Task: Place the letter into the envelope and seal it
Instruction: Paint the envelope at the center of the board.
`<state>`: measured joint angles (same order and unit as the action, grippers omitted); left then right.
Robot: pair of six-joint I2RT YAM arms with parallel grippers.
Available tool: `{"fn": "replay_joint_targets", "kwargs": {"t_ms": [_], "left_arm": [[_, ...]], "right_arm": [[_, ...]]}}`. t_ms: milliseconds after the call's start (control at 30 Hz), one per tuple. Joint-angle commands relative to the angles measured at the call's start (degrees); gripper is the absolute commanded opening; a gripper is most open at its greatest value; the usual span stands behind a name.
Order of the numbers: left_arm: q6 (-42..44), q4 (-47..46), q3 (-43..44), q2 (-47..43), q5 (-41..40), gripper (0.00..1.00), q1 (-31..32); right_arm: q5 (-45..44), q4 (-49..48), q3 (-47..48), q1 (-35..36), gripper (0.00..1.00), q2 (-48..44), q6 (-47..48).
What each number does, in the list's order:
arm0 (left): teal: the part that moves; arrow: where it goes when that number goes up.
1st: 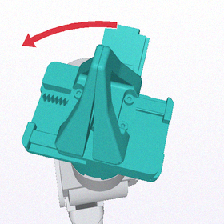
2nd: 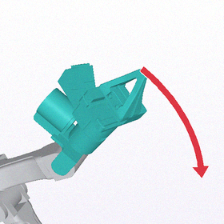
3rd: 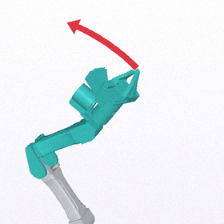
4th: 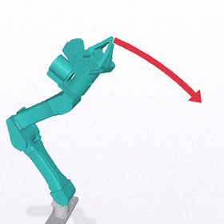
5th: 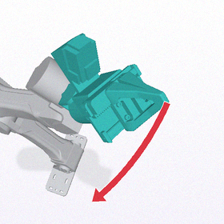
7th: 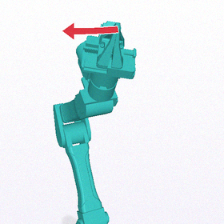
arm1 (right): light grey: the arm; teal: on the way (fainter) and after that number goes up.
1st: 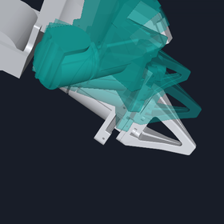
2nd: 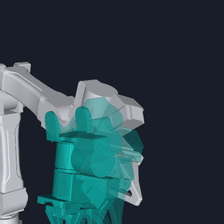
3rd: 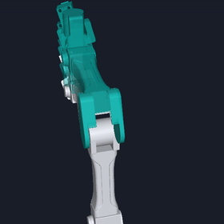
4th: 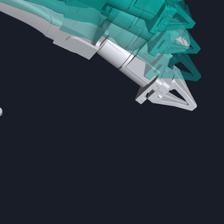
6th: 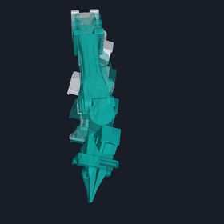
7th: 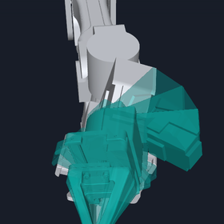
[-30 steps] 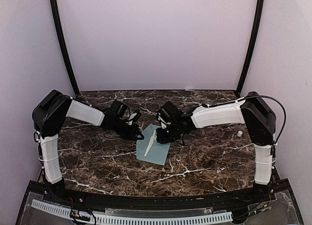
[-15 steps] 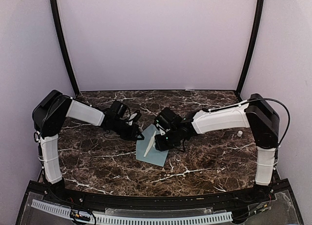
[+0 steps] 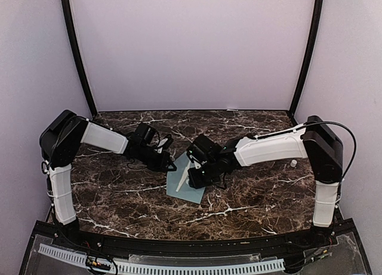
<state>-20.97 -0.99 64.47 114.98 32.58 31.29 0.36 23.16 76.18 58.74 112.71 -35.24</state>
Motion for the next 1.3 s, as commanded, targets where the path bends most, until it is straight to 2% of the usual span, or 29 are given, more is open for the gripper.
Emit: {"fn": "replay_joint_targets", "kwargs": {"t_ms": [0, 1267], "left_arm": [[0.9, 2.7, 0.5, 0.5, -0.6, 0.00, 0.2], [0.6, 2.1, 0.4, 0.5, 0.6, 0.00, 0.2]], "right_arm": [[-0.2, 6.6, 0.7, 0.5, 0.00, 2.1, -0.4], [-1.7, 4.8, 6.7, -8.9, 0.00, 8.6, 5.7]]}}
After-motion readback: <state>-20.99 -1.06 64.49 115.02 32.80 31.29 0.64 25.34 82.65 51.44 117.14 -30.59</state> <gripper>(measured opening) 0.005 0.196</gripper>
